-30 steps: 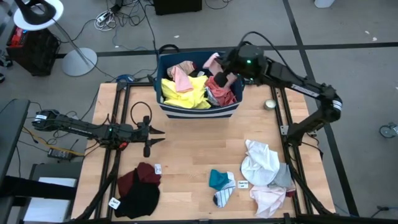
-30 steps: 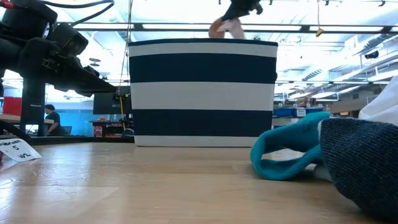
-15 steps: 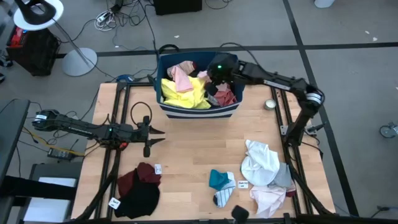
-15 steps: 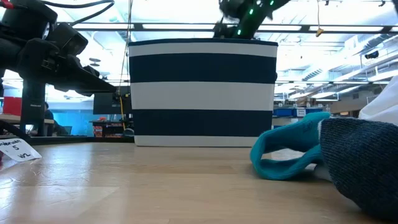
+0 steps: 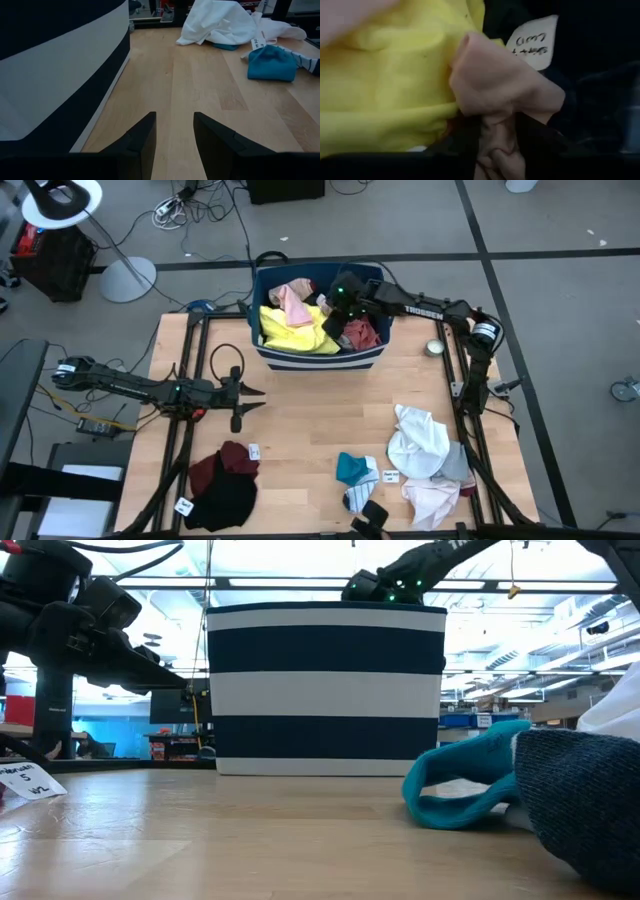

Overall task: Sort clothes
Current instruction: Put the light pink sock into the blue laundry bin, then put the white shirt into the blue laundry bin

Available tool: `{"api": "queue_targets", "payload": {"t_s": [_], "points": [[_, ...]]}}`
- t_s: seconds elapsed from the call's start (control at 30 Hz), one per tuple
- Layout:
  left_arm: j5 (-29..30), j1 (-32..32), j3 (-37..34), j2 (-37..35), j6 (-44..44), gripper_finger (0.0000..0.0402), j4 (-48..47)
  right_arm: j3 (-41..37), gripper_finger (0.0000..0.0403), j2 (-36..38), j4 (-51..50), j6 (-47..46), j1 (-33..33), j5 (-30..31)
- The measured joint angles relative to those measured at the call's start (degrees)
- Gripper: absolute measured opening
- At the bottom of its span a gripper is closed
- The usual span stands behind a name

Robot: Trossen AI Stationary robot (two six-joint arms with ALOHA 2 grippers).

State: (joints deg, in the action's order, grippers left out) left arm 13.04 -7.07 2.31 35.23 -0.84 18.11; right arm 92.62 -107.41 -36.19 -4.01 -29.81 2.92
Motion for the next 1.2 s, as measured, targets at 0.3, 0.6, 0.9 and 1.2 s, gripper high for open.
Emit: {"api": "queue_targets", "payload": {"t_s": [0.3,0.6,0.9,1.2], "points": [[0.0,0.0,0.0,0.0,0.2,0.0136,0.0,0.0,0.0164,12.5,-2.3,0.5,-0.3,-0.1],[0.0,0.0,0.0,0.0,0.2,0.0136,0.1,0.0,0.0160,25.6,-14.2,-3.1,2.5,0.4],[0.0,0.0,0.0,0.0,0.2,0.0136,0.2,-12.9,0.0160,39.7,-18.5,-10.3,13.9,12.0],[0.0,0.0,0.0,0.0,0.2,0.0136,0.3,-29.9,0.0154,53.8,-20.1,-27.7,27.0,16.0]]}}
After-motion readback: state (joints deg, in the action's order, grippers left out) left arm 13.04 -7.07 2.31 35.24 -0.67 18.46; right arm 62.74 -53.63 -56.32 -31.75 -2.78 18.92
